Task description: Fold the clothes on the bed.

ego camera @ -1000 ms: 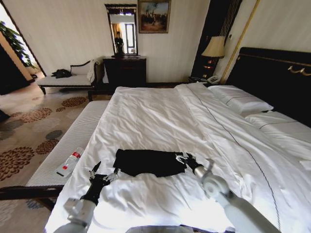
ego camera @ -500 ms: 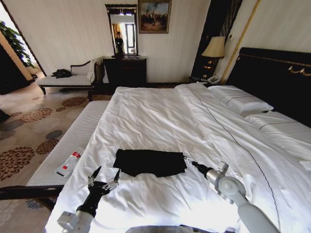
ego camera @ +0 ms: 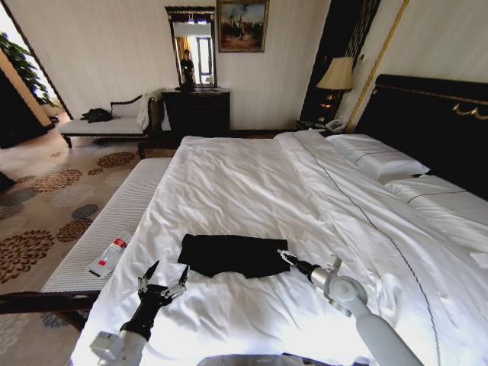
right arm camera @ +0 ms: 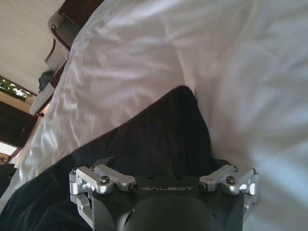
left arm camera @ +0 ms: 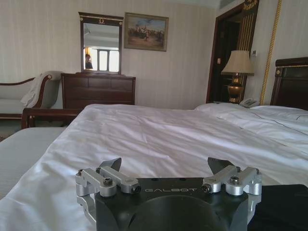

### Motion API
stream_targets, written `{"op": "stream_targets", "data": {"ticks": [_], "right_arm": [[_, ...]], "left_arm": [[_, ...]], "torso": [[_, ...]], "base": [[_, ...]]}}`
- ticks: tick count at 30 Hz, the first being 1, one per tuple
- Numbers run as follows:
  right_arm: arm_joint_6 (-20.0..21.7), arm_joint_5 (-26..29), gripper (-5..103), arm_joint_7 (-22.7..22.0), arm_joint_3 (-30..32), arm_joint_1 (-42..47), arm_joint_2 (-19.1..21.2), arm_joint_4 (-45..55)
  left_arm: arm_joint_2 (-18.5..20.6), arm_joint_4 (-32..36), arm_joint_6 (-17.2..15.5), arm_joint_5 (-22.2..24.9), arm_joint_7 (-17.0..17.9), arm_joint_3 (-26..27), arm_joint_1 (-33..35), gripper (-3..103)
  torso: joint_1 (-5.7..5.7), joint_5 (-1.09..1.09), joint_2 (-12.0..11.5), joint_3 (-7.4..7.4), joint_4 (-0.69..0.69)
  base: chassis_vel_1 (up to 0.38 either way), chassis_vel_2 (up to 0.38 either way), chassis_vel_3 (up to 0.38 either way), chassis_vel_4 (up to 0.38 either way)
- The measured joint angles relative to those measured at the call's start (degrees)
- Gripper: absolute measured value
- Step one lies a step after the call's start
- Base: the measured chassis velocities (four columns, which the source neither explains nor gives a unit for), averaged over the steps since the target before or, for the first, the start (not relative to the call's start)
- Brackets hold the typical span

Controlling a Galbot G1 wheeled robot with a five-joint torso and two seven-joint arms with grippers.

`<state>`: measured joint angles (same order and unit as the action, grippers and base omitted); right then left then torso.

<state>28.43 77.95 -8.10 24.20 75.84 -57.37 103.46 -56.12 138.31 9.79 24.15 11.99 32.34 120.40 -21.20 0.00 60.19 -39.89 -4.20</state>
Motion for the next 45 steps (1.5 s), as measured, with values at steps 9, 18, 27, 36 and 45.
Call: {"op": "stream_targets", "data": {"ticks": [9,18,27,36,45], "right_arm": [[0.82,0.38,81,0.37,-2.0,-1.45,0.37,-0.77],[1.0,0.49,48,0.4,-3.58,-2.38,0.69,-0.86],[0.88,0.51,21,0.24,-4.04,-2.68,0.76,-0.83],[0.24,0.52,6,-0.51,-4.18,-2.6,0.42,0.01],[0.06,0.55,6,-1.4,-2.2,-1.4,1.08,2.12]], "left_arm": [[0.02,-0.03,-0.04,0.05,0.03,-0.02,-0.03,100],[0.02,-0.03,-0.08,0.06,0.07,-0.02,-0.03,100],[0.02,-0.03,-0.1,0.07,0.09,-0.02,-0.03,100],[0.03,-0.04,-0.11,0.06,0.1,-0.02,-0.03,100],[0.03,-0.04,-0.11,0.07,0.11,-0.02,-0.04,100]], "torso": [[0.0,0.0,0.0,0.0,0.0],[0.0,0.01,0.0,0.0,0.0],[0.0,0.01,0.0,0.0,0.0],[0.0,0.01,0.0,0.0,0.0],[0.0,0.01,0.0,0.0,0.01]], "base": [[0.0,0.0,0.0,0.0],[0.0,0.0,0.0,0.0],[0.0,0.0,0.0,0.0],[0.0,0.0,0.0,0.0],[0.0,0.0,0.0,0.0]]}}
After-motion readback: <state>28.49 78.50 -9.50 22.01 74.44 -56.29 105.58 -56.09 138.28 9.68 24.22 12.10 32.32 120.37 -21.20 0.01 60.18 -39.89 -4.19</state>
